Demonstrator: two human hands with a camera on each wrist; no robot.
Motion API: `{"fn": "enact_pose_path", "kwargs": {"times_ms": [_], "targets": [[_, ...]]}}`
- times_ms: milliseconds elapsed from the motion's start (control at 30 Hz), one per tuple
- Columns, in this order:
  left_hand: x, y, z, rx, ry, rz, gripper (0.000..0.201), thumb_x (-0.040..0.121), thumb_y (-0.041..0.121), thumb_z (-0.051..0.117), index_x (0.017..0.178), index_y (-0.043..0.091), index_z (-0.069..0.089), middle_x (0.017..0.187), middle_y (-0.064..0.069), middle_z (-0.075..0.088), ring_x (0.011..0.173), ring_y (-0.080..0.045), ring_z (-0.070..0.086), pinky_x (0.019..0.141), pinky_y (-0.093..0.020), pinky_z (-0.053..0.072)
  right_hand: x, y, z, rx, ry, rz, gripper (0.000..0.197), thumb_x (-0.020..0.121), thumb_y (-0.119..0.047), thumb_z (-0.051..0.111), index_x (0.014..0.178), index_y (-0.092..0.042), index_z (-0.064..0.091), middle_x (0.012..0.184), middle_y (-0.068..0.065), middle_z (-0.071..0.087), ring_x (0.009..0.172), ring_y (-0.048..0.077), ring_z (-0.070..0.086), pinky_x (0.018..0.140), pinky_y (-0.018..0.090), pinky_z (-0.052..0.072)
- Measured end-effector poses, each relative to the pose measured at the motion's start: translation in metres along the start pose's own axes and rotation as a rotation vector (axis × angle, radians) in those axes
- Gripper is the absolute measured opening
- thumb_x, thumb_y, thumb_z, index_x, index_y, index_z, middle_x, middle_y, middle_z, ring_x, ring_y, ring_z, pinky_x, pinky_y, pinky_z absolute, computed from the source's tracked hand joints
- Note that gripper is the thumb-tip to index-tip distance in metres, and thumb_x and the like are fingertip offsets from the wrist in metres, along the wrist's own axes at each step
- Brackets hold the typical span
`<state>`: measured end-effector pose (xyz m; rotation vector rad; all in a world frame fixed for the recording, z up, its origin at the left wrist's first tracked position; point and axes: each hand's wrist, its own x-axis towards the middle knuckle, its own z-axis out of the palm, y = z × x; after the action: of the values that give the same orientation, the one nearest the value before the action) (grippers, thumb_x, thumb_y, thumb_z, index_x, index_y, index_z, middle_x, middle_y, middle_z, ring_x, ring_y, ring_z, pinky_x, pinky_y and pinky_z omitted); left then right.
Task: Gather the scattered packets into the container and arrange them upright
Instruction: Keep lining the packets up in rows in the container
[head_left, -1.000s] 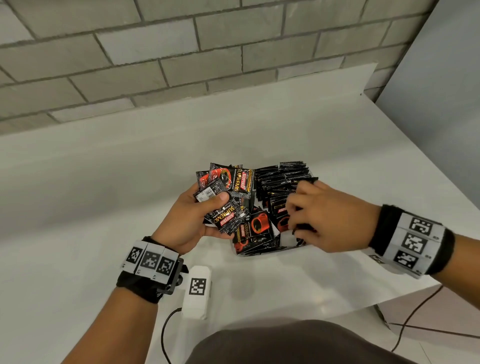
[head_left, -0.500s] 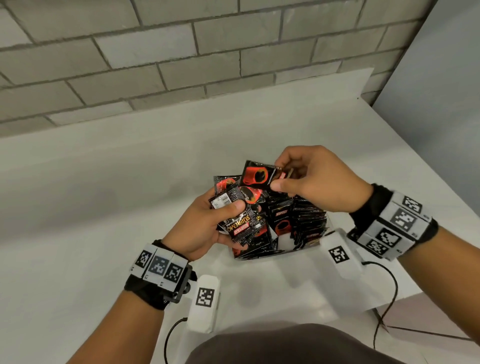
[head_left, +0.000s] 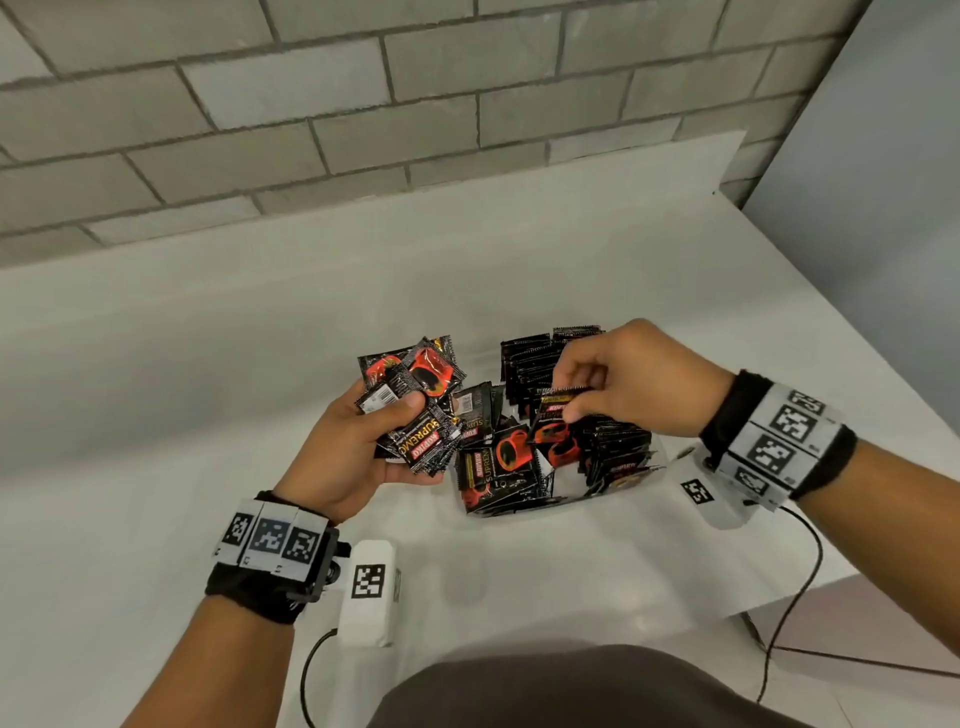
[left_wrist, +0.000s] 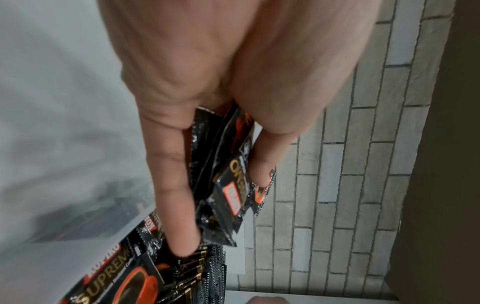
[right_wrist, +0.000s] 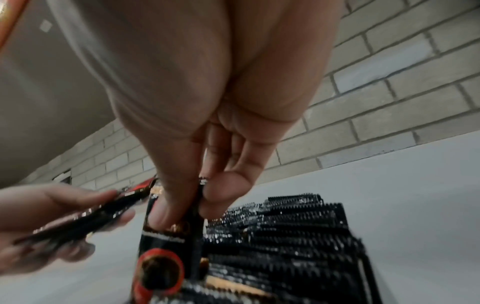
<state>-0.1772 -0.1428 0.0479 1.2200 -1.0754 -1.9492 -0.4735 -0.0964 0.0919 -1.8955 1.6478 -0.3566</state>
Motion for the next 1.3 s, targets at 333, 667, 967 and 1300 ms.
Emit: {"fn": "enact_pose_path", "kwargs": {"times_ms": [333, 667, 967, 1300], "targets": [[-0.001, -0.003, 0.005, 0.01, -0.008, -0.006, 0.037, 0.096, 0.013, 0.065, 0.132, 0.015, 0.061, 0.118, -0.014, 0.074, 0.089, -0.033, 0.076, 0.064, -0.049, 0.061, 0.01, 0.012, 0.022, -0.322, 0.011, -0.001, 0.015, 0.085, -0.022, 0.075, 0.096, -0.025, 0.065, 0.089, -0.009, 0.062, 0.084, 0.013, 0.054, 0.074, 0.031, 0.048], [0.0, 0.0, 0.011, 0.03, -0.031, -0.004, 0.037, 0.095, 0.015, 0.065, 0.132, 0.013, 0.06, 0.118, -0.015, 0.074, 0.091, -0.032, 0.076, 0.064, -0.049, 0.061, 0.006, 0.008, 0.024, -0.432, 0.054, 0.006, 0.018, 0.082, -0.036, 0.075, 0.083, -0.03, 0.059, 0.084, -0.013, 0.057, 0.077, 0.012, 0.055, 0.065, 0.03, 0.047], [-0.001, 0.002, 0.013, 0.036, -0.042, 0.0, 0.039, 0.093, 0.016, 0.066, 0.132, 0.014, 0.061, 0.122, -0.016, 0.072, 0.093, -0.032, 0.075, 0.064, -0.049, 0.061, 0.0, 0.007, 0.026, -0.504, -0.021, -0.081, 0.019, 0.091, -0.046, 0.059, 0.083, -0.031, 0.07, 0.099, -0.014, 0.057, 0.096, 0.01, 0.052, 0.073, 0.033, 0.051], [0.001, 0.012, 0.053, 0.145, -0.241, 0.008, 0.043, 0.091, 0.014, 0.069, 0.134, 0.018, 0.06, 0.12, -0.015, 0.072, 0.099, -0.037, 0.075, 0.062, -0.054, 0.063, -0.005, -0.033, 0.005, 0.315, 0.228, -0.05, 0.037, 0.074, -0.043, 0.085, 0.098, -0.025, 0.064, 0.077, -0.005, 0.067, 0.068, 0.017, 0.062, 0.067, 0.029, 0.054]]}}
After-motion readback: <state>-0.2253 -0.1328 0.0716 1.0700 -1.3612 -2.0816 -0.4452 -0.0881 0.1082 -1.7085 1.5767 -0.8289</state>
